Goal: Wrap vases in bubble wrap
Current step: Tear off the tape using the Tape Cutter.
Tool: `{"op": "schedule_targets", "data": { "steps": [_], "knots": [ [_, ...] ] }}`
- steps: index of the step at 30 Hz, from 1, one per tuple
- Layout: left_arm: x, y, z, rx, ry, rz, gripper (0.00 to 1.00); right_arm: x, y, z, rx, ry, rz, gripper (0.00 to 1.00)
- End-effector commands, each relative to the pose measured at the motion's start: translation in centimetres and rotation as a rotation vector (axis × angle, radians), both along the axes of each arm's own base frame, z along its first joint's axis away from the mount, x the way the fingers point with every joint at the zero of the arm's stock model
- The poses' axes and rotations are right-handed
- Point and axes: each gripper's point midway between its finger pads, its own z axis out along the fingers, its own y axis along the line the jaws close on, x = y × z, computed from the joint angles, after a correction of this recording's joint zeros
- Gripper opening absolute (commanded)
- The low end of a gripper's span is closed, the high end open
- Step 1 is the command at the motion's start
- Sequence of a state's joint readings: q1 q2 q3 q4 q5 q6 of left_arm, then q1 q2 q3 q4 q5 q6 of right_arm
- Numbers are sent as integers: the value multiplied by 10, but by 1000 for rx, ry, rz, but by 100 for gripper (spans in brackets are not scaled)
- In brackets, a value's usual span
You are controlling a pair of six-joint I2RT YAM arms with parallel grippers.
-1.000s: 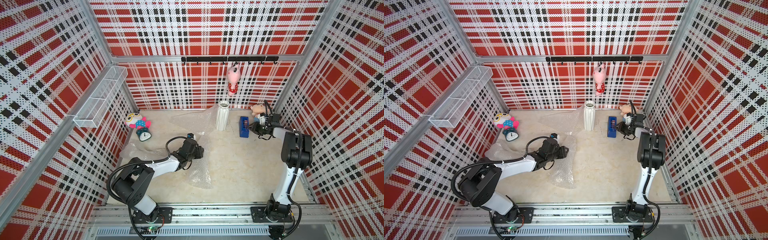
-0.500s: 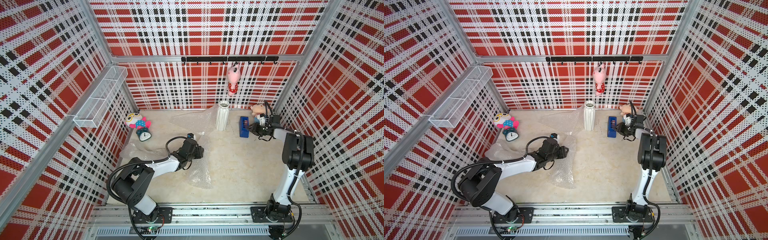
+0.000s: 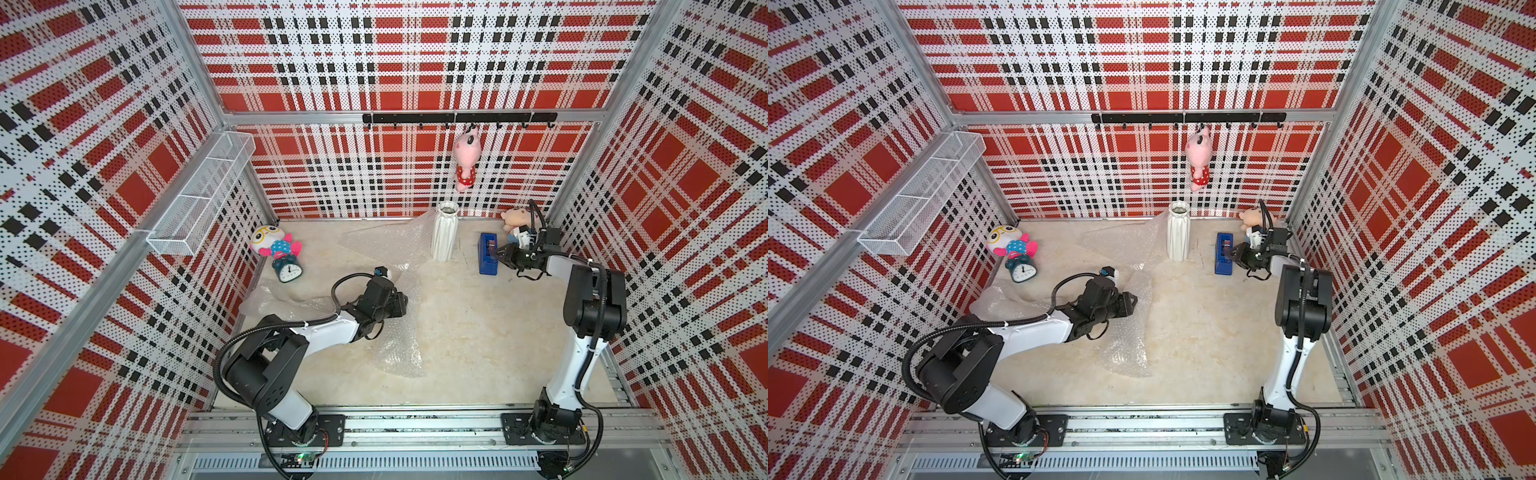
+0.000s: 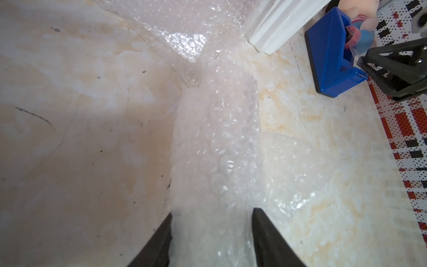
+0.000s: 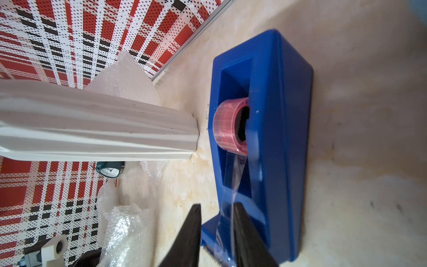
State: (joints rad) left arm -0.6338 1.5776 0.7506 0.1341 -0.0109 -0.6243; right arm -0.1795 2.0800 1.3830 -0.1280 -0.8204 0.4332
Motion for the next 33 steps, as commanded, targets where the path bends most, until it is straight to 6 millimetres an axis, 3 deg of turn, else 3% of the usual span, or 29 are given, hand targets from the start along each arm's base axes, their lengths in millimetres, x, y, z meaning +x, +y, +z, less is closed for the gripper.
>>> {"op": "schedule_targets", "data": {
  "steps": [1, 8, 18, 25, 33],
  "knots": [
    [-13, 2, -20, 29, 64, -23, 51, 6, 4, -1, 18, -17, 22, 26],
    [-14, 2, -20, 30, 63, -24, 51, 7, 2, -8, 17, -4, 12, 24],
    [-14, 3, -20, 33, 63, -21, 51, 8, 4, 3, 34, -32, 16, 10],
    [-12, 3, -20, 35, 62, -18, 51, 6, 7, 25, 50, -80, 19, 1],
    [-12, 3, -20, 39, 63, -15, 51, -3, 10, 60, 105, -150, -10, 0]
  ]
}}
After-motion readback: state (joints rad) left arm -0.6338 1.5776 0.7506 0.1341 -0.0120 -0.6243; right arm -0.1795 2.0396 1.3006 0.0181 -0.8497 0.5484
